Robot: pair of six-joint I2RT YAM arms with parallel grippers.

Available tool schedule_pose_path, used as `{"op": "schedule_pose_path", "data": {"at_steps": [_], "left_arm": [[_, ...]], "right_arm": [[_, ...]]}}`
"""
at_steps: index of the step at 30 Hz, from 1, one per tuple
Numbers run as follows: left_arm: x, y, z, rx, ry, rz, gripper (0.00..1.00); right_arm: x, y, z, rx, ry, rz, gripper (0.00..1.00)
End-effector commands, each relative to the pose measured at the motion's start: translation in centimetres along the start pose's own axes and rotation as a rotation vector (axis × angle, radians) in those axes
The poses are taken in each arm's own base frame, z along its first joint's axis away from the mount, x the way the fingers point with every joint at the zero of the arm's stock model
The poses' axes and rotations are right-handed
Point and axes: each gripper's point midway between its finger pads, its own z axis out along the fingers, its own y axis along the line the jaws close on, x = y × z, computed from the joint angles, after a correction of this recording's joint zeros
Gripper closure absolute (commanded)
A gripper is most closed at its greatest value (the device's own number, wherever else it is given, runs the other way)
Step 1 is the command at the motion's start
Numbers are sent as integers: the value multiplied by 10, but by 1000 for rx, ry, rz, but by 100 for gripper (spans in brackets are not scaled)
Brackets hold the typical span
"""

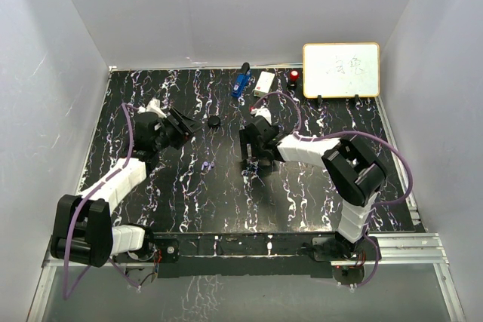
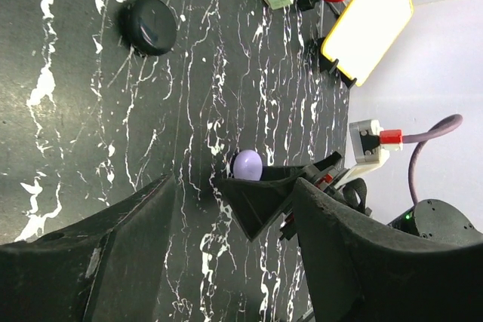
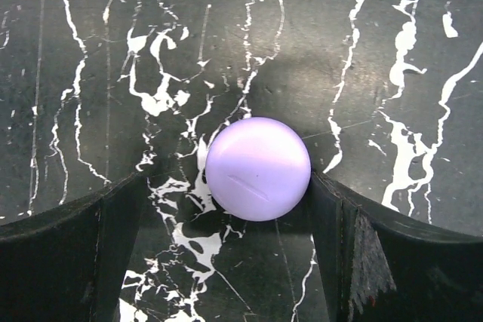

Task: Insert the wireless bluetooth earbuds into the charging case
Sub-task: Pick up the charging case at the center of the board.

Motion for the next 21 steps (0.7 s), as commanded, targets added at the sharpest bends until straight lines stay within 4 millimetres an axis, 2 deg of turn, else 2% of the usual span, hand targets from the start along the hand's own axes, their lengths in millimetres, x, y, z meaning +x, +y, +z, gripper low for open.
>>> {"op": "schedule_pose_path", "data": {"at_steps": [1,7,14,21], "left_arm": [[7,-18,-4,57,31,32,39],[9,-20,-2,57,36,40,39],[14,-18,3,55,52,40,40],[16,-16,2,53,54,43,40]], "right_arm": [[-26,16,-1,-35,-69,6,16],[-23,1,4,58,-53,24,20],[-25,-2,7,104,-48,76,28],[-26,-17,4,153,-58,101,28]]}}
